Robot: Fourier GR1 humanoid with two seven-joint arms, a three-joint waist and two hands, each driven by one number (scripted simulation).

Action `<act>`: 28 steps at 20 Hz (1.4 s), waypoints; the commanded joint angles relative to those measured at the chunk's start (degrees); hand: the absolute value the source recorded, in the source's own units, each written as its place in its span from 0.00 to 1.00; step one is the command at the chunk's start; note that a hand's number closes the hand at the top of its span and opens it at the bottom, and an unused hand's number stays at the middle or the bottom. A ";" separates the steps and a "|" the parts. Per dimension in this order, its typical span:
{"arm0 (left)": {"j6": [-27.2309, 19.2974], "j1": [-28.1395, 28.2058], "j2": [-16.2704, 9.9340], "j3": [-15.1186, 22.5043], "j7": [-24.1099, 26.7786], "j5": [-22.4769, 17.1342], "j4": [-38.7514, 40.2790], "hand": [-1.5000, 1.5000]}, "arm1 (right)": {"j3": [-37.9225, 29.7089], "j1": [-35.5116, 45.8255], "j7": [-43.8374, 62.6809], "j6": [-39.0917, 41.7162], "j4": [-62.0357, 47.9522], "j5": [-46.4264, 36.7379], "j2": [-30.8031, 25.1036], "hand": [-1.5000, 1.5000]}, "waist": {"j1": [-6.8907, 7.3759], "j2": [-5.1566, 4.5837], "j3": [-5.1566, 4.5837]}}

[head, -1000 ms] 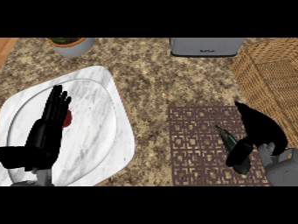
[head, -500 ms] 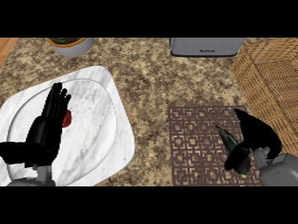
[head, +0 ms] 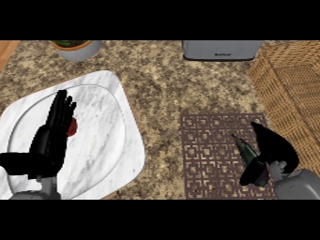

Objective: Pick the eggplant from the placemat and place it in the basket

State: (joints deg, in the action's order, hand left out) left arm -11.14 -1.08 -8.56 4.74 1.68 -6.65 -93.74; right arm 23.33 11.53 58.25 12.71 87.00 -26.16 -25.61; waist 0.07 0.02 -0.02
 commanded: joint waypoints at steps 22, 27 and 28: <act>1.66 -1.08 2.53 -1.39 -4.76 3.00 -3.67 0.50 | -3.41 0.73 -10.04 8.12 -12.45 -10.66 8.76 1.00 | 0.26 -0.04 0.03; 3.86 -0.81 1.70 -3.80 -3.73 0.94 -2.43 0.50 | -5.73 3.18 -12.58 10.95 -13.47 -12.37 6.02 1.00 | 0.24 -0.03 0.02; 4.57 -0.76 1.40 -4.40 1.25 2.12 2.01 0.50 | -3.04 -0.53 -13.36 6.73 -11.78 -14.93 8.10 1.00 | -0.02 -0.05 0.01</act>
State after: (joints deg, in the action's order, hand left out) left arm -8.21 -1.71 -6.18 1.97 0.04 -4.21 -94.62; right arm 18.30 12.37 47.68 19.70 76.12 -39.67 -19.11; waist -0.07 0.55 -0.83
